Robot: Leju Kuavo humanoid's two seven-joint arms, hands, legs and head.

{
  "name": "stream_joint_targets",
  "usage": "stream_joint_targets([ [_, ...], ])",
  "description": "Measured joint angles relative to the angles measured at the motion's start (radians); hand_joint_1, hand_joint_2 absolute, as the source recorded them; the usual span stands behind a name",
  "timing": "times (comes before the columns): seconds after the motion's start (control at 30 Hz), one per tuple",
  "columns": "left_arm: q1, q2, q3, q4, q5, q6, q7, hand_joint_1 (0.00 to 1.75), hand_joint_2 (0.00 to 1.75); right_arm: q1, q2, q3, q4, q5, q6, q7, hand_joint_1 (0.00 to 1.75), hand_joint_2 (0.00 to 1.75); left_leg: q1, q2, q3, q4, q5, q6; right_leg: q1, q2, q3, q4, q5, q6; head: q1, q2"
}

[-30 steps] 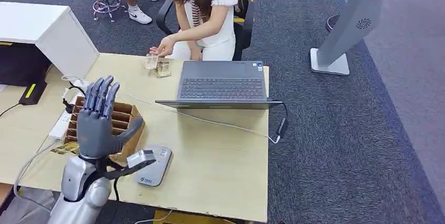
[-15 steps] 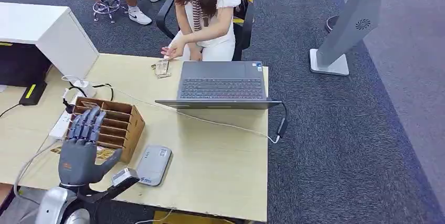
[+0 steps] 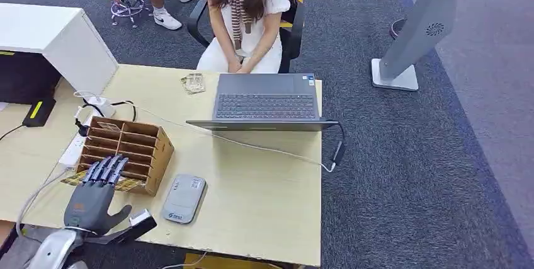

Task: Pass the card to the sensor for recognition and then transmit it.

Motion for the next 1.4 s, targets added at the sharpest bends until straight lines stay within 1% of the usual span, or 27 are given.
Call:
stream_joint_targets([
  [0.33, -0.002, -0.004, -0.002, 0.0, 0.0, 0.029, 0.0, 0.0, 1.75, 0.0, 0.0, -0.006, 0.0, 0.012, -0.001, 0.0, 0.0, 1.75, 0.0, 0.0, 0.0, 0.0, 0.0, 0.0, 0.0, 0.0, 0.0, 0.0, 0.0, 0.0, 0.0, 0.0],
  [0.77, -0.004, -0.011, -0.002, 0.0, -0.003, 0.039, 0.003, 0.0, 1.75, 0.0, 0.0, -0.006, 0.0, 0.014, 0.0, -0.003, 0.0, 1.75, 0.0, 0.0, 0.0, 0.0, 0.0, 0.0, 0.0, 0.0, 0.0, 0.0, 0.0, 0.0, 0.0, 0.0],
  [1.03, -0.016, -0.018, -0.002, 0.003, -0.036, 0.05, 0.051, 0.0, 1.75, 0.0, 0.0, -0.006, 0.0, 0.015, 0.0, -0.002, 0.0, 1.75, 0.0, 0.0, 0.0, 0.0, 0.0, 0.0, 0.0, 0.0, 0.0, 0.0, 0.0, 0.0, 0.0, 0.0],
  [1.4, -0.019, -0.029, -0.002, 0.005, -0.04, 0.046, 0.063, 0.0, 1.75, 0.0, 0.0, -0.006, 0.0, 0.017, 0.0, -0.003, 0.0, 1.75, 0.0, 0.0, 0.0, 0.0, 0.0, 0.0, 0.0, 0.0, 0.0, 0.0, 0.0, 0.0, 0.0, 0.0],
])
